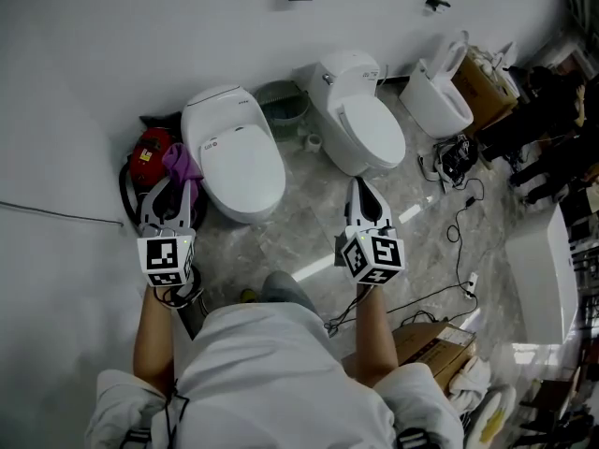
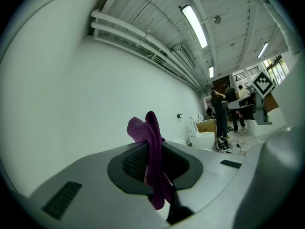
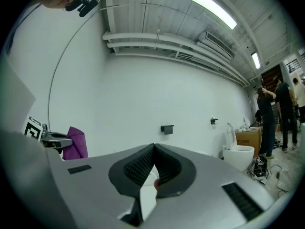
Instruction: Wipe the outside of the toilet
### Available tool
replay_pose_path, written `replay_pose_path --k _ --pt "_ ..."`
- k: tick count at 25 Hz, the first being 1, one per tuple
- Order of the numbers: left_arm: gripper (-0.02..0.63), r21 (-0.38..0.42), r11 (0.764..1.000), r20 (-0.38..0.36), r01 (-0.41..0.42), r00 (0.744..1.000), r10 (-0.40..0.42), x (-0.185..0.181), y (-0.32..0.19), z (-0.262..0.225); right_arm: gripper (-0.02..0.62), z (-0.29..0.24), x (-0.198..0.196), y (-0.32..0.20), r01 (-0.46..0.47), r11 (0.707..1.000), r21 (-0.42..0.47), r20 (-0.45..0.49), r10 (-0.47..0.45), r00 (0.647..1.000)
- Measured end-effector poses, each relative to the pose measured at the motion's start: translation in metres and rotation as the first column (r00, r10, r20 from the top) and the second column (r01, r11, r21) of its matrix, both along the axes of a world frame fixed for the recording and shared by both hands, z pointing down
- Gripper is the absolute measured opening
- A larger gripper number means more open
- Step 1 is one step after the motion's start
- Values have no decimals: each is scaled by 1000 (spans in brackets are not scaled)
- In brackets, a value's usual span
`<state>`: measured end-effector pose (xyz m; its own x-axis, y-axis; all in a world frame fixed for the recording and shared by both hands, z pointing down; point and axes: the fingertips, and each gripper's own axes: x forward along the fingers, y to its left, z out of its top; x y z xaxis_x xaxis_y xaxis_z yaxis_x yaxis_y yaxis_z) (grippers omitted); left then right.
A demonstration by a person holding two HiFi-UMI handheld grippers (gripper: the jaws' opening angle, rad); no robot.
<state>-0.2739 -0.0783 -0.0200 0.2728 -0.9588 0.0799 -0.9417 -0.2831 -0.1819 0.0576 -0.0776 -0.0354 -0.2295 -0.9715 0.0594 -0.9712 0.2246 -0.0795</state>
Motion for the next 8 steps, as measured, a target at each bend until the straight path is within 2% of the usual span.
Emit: replay_pose_path --k 8 --pt "75 -3 1000 -9 14 1000 -14 -8 0 4 5 3 -8 0 6 1000 2 1 -6 1000"
